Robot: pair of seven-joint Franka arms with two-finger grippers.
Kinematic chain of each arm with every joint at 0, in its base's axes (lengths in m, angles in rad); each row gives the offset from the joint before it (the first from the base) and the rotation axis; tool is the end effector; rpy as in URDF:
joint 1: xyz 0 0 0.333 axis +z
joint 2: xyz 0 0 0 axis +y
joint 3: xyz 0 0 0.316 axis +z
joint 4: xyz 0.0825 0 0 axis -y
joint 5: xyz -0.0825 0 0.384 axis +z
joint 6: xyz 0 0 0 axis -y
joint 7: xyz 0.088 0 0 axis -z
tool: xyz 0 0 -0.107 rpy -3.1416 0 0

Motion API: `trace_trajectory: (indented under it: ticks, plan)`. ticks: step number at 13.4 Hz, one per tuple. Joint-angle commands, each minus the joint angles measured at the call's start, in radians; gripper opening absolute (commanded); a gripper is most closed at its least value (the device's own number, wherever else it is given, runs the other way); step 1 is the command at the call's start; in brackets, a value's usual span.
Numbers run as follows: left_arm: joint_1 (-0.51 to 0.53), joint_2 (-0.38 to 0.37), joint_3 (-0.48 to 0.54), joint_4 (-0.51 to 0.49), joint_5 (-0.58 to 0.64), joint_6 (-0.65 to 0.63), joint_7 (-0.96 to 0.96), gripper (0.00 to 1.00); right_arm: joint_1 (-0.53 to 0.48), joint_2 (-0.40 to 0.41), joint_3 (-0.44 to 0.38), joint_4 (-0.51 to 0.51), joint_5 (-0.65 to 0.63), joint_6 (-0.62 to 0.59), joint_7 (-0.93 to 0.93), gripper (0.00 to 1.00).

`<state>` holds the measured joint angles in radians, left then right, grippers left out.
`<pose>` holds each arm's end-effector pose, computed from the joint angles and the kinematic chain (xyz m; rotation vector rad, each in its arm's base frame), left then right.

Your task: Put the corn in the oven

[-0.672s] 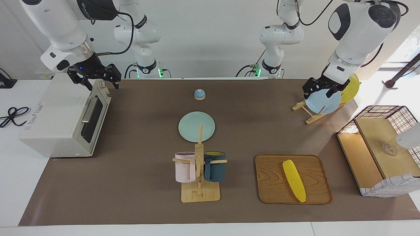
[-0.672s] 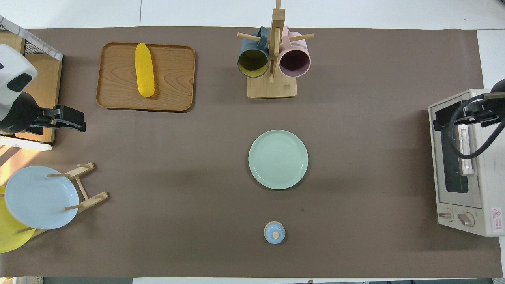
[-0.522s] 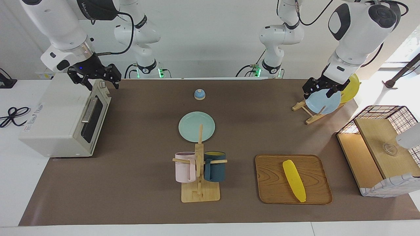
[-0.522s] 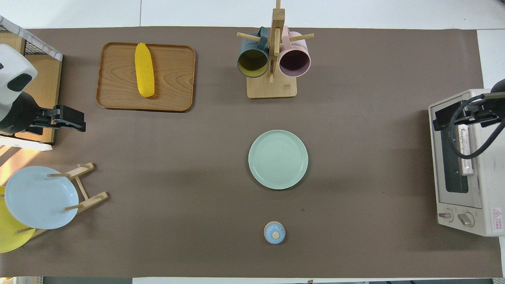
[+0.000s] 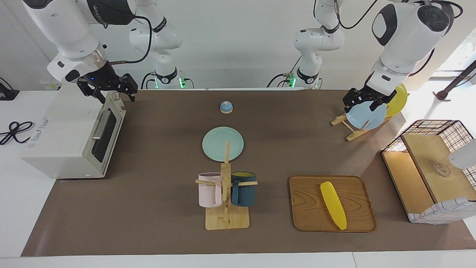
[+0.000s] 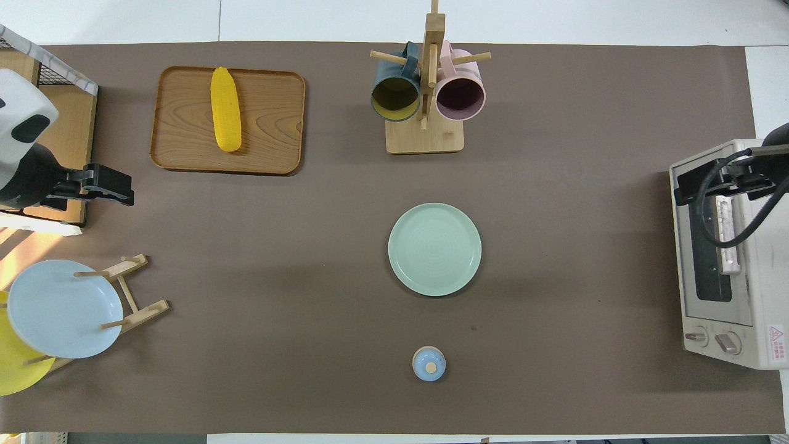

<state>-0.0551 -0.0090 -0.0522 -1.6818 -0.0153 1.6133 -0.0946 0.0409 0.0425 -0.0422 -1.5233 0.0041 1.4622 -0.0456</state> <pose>0.5482 -0.0608 0.5807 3.1314 -0.0181 -0.0951 0.5559 0.0003 0.6141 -3.1319 -0.0697 0.1622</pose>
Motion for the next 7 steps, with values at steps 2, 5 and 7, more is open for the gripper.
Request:
trace_trajectory:
  ticks: [2, 5, 7]
  plan:
    - [0.003, -0.025, -0.006, -0.041, 0.014, 0.062, 0.003, 1.0, -0.032, -0.064, -0.004, -0.144, -0.018, 0.114, -0.003, 0.0]
    - [0.004, -0.016, -0.008, -0.039, 0.014, 0.125, 0.004, 1.0, -0.099, -0.131, -0.004, -0.323, -0.016, 0.281, 0.0, 0.0]
    - [0.003, 0.035, -0.006, -0.006, -0.006, 0.131, 0.007, 1.0, -0.125, -0.15, -0.005, -0.394, -0.018, 0.334, 0.01, 0.0]
